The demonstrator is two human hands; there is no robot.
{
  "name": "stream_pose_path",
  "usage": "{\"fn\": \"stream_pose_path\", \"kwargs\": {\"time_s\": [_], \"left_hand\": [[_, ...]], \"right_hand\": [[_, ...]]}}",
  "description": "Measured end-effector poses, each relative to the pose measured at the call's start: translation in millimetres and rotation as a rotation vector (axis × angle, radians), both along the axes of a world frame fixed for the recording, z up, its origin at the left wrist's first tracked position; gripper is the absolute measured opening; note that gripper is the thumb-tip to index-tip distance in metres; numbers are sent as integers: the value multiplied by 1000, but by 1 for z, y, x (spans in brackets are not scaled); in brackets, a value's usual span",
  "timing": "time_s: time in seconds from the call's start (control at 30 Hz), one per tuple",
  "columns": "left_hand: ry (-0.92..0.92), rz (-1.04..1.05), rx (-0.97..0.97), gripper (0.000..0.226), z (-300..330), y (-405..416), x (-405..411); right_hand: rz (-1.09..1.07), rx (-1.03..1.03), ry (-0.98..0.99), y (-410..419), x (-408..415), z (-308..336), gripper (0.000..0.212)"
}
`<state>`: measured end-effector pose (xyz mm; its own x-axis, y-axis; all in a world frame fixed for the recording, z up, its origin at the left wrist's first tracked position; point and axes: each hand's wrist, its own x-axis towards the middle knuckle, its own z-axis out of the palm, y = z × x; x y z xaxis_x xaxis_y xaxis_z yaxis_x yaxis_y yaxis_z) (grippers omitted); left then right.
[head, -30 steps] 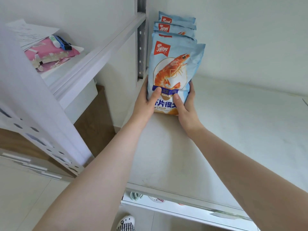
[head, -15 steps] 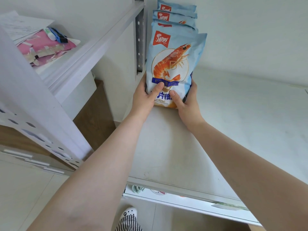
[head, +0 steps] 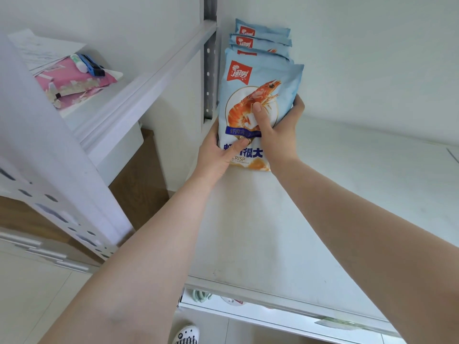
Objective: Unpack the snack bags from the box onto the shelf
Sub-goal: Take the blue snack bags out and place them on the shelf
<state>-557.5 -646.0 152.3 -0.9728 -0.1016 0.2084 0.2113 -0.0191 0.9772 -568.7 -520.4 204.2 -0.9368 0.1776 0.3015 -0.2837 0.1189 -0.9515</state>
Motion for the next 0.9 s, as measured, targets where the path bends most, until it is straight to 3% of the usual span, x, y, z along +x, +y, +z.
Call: {"fn": "stream_pose_path", "kwargs": {"time_s": [0.6, 0.73, 0.9], "left_hand": [[-29, 54, -84, 93, 4, 3, 3], [-86, 120, -112, 78, 16, 6, 27], [-188, 273, -156, 75, 18, 20, 103]], "right_hand": [[3, 28, -63, 14, -7, 1, 81], [3, 32, -106, 20, 17, 8, 79], [-46, 220, -241, 45, 89, 12, 75]]}}
